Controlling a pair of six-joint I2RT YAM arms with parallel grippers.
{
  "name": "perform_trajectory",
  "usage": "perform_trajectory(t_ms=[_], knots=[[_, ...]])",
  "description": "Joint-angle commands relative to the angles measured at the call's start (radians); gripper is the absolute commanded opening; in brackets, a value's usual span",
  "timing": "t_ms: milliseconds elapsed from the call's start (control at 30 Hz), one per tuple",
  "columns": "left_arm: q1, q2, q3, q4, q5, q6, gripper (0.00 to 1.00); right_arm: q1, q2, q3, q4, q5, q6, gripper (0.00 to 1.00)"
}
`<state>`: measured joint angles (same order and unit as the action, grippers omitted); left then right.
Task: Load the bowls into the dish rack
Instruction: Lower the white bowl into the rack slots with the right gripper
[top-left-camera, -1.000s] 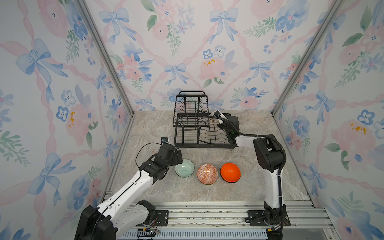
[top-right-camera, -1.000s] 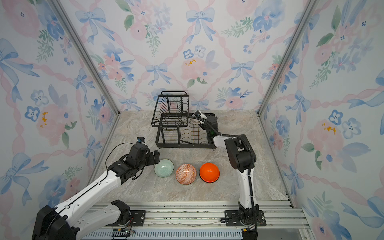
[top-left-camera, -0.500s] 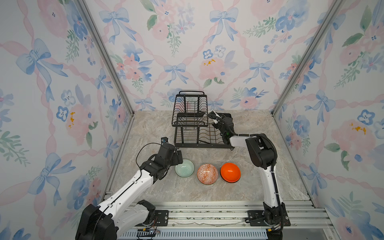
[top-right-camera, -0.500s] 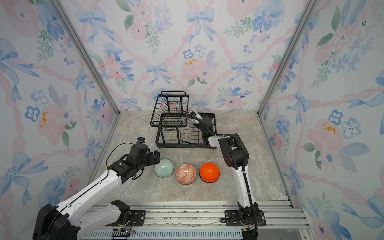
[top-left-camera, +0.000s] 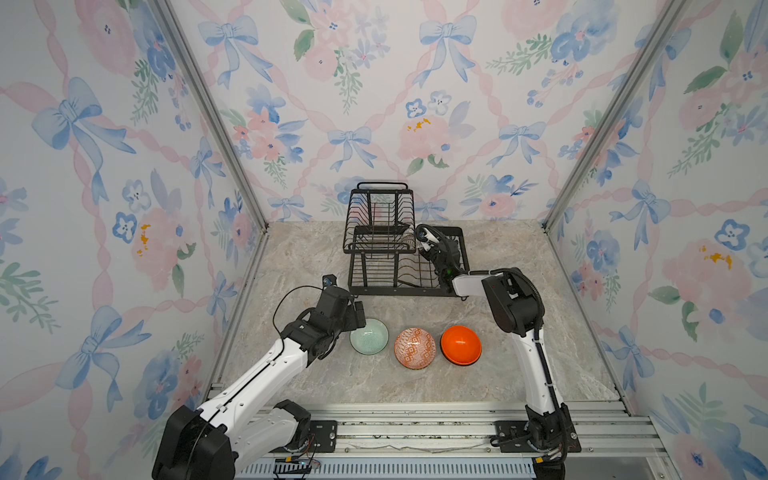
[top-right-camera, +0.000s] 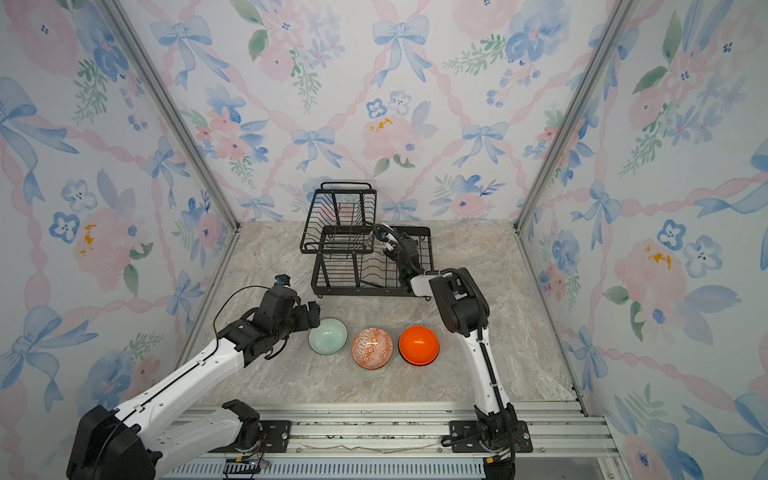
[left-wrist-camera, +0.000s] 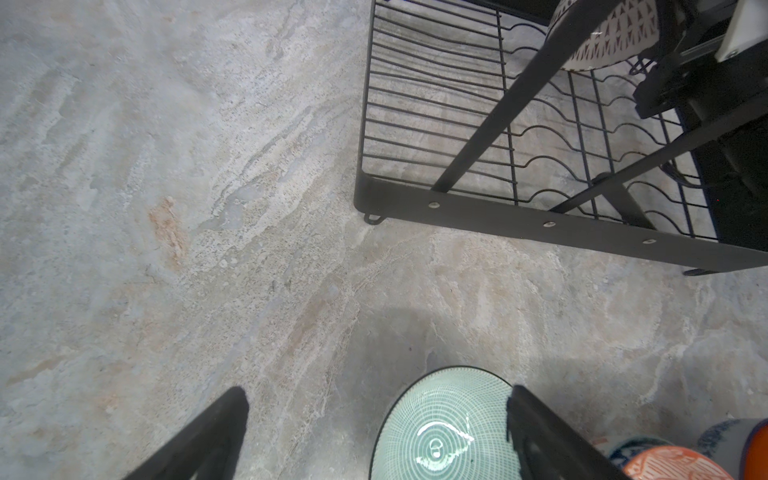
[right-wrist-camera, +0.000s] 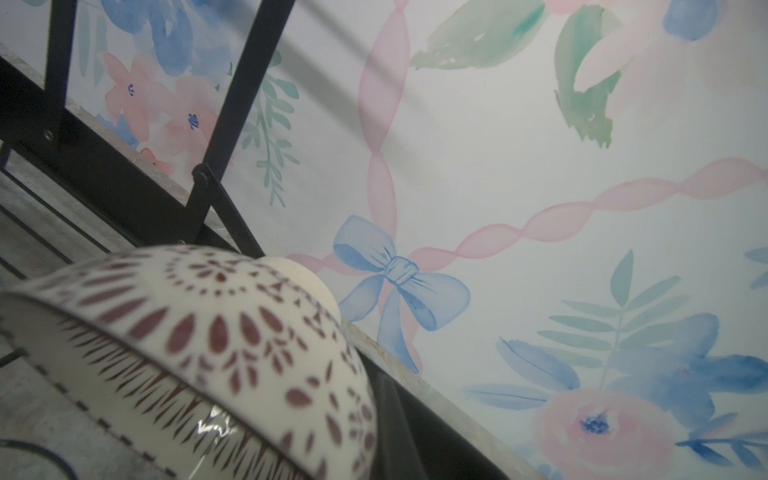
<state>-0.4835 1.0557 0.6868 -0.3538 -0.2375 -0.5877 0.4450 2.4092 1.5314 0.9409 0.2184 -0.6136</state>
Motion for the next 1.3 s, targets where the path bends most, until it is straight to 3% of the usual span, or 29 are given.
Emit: perform_trajectory(t_ms=[0, 633, 1267], knots=[[0.008, -0.003, -0.013, 0.003, 0.006, -0.017, 0.98, 0.024, 0.024, 0.056, 0.068, 0.008, 0.001, 0.00], [0.009, -0.008, -0.020, 0.002, 0.012, -0.020, 0.98, 0.067, 0.046, 0.056, 0.072, -0.005, 0.026, 0.00], [0.010, -0.015, -0.023, 0.002, 0.018, -0.031, 0.98, 0.081, -0.025, -0.068, 0.035, -0.030, 0.047, 0.00]])
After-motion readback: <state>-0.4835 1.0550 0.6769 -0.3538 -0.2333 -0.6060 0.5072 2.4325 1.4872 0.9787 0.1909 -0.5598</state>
